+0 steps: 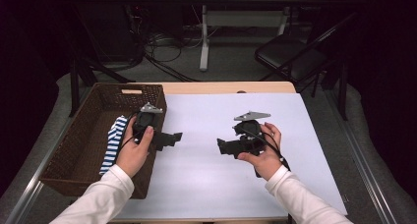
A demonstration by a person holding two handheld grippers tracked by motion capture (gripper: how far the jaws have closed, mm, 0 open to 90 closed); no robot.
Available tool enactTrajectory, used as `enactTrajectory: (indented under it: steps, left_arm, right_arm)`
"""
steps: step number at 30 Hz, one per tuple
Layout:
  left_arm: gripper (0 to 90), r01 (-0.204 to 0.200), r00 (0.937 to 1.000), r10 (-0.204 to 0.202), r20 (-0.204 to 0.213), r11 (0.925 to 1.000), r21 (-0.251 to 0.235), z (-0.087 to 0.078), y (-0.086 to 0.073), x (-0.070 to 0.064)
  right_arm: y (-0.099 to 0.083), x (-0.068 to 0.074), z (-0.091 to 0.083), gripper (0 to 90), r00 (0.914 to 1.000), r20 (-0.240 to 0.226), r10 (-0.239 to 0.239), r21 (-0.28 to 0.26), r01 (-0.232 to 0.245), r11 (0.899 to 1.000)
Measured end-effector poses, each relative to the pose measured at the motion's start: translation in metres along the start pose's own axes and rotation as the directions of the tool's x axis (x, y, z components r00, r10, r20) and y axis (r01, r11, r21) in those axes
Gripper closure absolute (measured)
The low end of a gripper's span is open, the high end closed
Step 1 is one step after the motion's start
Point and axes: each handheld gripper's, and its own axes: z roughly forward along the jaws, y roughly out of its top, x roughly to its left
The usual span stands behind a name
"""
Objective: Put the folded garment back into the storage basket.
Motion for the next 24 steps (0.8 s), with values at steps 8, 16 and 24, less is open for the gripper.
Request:
enactTrajectory:
  steps: [8,16,24]
  left_arm:
    - [0.2,-0.041,0.9985,0.042,0.036,0.9990,-0.018,0.015,-0.003,-0.025]
    - [0.2,-0.094,0.9939,0.095,0.056,0.9954,-0.018,0.034,-0.010,-0.045]
    - [0.2,-0.094,0.9926,0.094,0.076,0.9955,-0.006,0.051,-0.022,-0.051]
  right_arm:
    - [-0.023,-0.016,0.000,0.0,0.9992,0.037,0.015,0.004,-0.015,1.000]
    - [-0.043,-0.032,-0.001,0.0,0.9973,0.057,0.047,0.002,-0.047,0.999]
    - [-0.064,-0.046,-0.001,0.0,0.9944,0.076,0.073,0.017,-0.075,0.997]
